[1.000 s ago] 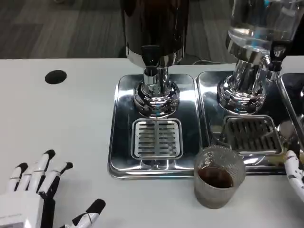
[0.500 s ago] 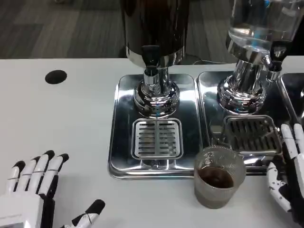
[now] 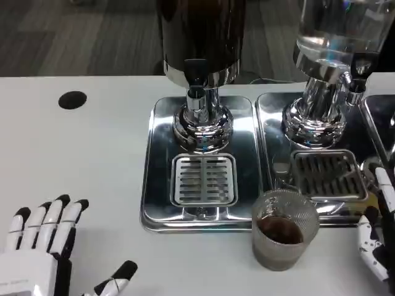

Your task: Grasp the cup under the faucet to collect the drink, then remove the cup.

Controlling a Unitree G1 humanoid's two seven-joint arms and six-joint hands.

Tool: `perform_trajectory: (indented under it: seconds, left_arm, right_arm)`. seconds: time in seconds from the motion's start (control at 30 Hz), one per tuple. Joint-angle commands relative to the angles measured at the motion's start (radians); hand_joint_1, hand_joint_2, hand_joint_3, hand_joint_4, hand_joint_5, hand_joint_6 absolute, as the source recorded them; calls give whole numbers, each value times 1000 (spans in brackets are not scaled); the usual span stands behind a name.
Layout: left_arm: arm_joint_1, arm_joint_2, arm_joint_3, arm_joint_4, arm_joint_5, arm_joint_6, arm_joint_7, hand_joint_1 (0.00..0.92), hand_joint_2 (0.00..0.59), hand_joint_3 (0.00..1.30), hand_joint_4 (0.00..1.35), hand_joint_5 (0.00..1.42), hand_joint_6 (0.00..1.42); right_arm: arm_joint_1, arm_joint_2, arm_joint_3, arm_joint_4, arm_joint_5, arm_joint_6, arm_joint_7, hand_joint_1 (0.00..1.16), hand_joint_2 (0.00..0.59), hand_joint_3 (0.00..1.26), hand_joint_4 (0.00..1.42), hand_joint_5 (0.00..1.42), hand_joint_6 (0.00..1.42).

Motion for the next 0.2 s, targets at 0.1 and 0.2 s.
perform_trajectory:
  seconds: [0.1, 0.2]
  left_arm:
    - [-5, -2, -9, -5, 10, 3, -1, 0, 144, 206, 0, 124, 67]
    - [-8, -3, -11, -5, 12, 5, -2, 0, 144, 206, 0, 124, 65]
  right_arm:
    - [2, -17, 12, 30, 23, -31, -46, 0, 586, 88, 0, 0, 0]
    - [0, -18, 17, 41, 30, -36, -51, 0, 586, 91, 0, 0, 0]
